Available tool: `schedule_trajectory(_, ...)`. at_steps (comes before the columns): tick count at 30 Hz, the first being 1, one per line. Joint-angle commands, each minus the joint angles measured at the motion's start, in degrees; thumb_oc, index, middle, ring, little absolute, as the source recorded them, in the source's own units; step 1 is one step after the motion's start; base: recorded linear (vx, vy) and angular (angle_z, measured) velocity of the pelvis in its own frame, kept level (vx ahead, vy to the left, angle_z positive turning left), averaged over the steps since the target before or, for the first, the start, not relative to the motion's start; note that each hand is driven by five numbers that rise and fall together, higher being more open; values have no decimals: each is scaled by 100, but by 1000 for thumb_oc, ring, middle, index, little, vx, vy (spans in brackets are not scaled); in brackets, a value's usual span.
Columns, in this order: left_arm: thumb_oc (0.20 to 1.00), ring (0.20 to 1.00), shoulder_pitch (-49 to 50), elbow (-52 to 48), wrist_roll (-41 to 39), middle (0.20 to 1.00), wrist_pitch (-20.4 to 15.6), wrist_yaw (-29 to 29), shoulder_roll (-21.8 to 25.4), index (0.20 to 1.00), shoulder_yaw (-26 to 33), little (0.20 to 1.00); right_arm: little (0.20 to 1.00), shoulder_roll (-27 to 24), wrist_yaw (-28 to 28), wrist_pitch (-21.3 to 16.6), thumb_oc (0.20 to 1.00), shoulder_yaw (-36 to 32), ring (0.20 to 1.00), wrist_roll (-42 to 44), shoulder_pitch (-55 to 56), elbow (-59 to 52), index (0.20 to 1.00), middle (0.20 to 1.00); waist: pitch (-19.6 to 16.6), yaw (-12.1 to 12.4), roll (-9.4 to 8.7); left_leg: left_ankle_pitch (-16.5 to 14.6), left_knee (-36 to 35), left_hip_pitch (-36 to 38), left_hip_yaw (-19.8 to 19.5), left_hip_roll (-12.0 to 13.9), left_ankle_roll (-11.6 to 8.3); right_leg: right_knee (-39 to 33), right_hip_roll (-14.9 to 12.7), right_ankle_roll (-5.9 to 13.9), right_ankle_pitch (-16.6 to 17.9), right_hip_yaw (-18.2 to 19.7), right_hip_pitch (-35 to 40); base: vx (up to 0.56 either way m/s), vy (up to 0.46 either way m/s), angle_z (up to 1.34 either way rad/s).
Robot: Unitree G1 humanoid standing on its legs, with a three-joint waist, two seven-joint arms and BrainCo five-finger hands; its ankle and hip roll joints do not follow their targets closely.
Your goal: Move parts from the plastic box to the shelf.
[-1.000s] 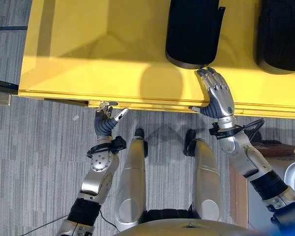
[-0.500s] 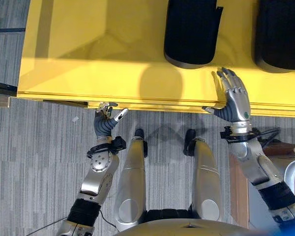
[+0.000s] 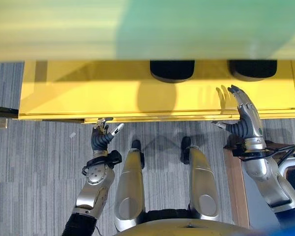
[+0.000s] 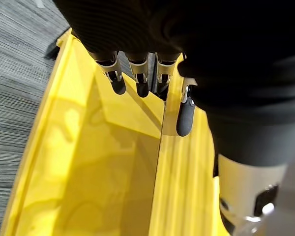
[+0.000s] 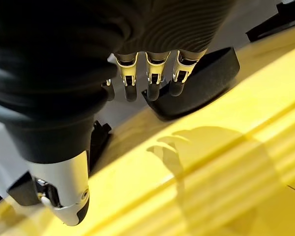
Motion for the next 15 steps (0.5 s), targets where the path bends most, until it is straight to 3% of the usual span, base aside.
schedule_trajectory(1,1000,1000,-200,-520,206,1000,-637,-301,157,1000,278,1000,1000,-29,205,-415,1000,-204,1000,761,-25,-254,1000,1000,-789,-7,23,460,-425,-141,-253,-26,68,-257,-59,68,-130,-96,407,44,-23,-7)
schedule_trajectory(5,1000,1000,46,-374,65,1000,-572,-572,121,1000,411,1000,1000,245,754,-594,1000,-255,1000,2196,145,-176,1000,1000,-1141,-29,107,910,-1438,512,-201,81,-2,-1069,66,93,134,-198,926,74,-33,-12)
schedule_trajectory(9,1000,1000,509,-225,-5,1000,-455,-975,-38,1000,720,1000,1000,573,1306,-599,1000,-252,1000,3404,149,-29,1000,1000,-1748,2,350,1627,-2966,1475,-114,397,-118,-2059,353,106,316,-250,1631,95,-104,-6)
schedule_trajectory(12,1000,1000,575,-205,-36,1000,-431,-1076,-121,1000,750,1000,1000,628,1430,-594,1000,-154,1000,3662,4,25,1000,1000,-1890,55,455,1918,-3327,1654,-121,550,-195,-2105,494,47,236,-264,1752,26,-168,1)
schedule_trajectory(13,1000,1000,567,-138,-44,1000,-408,-1129,-206,1000,718,1000,1000,654,1508,-584,1000,-134,1000,3879,-114,20,1000,1000,-1950,97,550,2239,-3574,1723,-135,694,-298,-2012,640,-52,97,-278,1769,-3,-182,-5)
schedule_trajectory(15,1000,1000,562,-117,-81,1000,-401,-1145,-242,1000,695,1000,1000,650,1520,-584,1000,-146,1000,3956,-141,18,1000,1000,-1967,105,583,2349,-3610,1711,-155,754,-348,-1988,701,-98,65,-290,1766,-7,-144,0)
